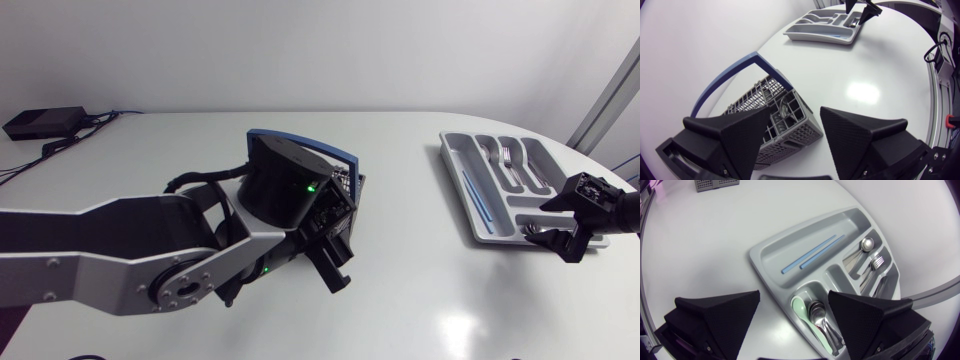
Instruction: Unload the cutlery basket into the drawer organizer.
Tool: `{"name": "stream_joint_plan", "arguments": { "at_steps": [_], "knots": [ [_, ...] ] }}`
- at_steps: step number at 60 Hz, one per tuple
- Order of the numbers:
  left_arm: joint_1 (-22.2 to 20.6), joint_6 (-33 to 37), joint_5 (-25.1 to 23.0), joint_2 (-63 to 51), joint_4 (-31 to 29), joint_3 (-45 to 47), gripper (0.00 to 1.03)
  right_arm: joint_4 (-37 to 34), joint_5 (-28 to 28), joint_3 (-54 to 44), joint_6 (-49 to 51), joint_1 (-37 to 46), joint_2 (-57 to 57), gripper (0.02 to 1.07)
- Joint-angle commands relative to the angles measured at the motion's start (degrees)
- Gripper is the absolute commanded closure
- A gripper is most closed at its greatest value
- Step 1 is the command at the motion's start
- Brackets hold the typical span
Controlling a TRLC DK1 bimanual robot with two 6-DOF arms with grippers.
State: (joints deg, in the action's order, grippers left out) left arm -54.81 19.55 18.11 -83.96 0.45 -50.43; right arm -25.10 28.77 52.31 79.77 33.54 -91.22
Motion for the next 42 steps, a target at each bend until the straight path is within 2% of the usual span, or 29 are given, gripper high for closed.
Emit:
{"name": "stream_joint_plan", "arguments": {
  "at_steps": [1,17,35,42],
  "knots": [
    [0.58,1.02,0.44,-0.41,1.66,0.51,0.33,1.55,0.84,-3.45,-2.95,-1.64,2.45,0.08],
    [2.42,1.19,0.52,-2.52,2.63,-1.07,0.33,4.45,1.81,-8.98,-7.26,-6.21,6.49,0.08],
    [5.15,1.54,0.08,-4.37,-0.18,-5.20,0.34,5.33,2.25,-11.62,-11.12,-10.34,10.27,0.08],
    [5.59,1.54,-2.55,-5.33,-2.91,-7.05,0.34,5.15,2.25,-12.24,-12.97,-12.18,11.24,0.08]
  ]
}}
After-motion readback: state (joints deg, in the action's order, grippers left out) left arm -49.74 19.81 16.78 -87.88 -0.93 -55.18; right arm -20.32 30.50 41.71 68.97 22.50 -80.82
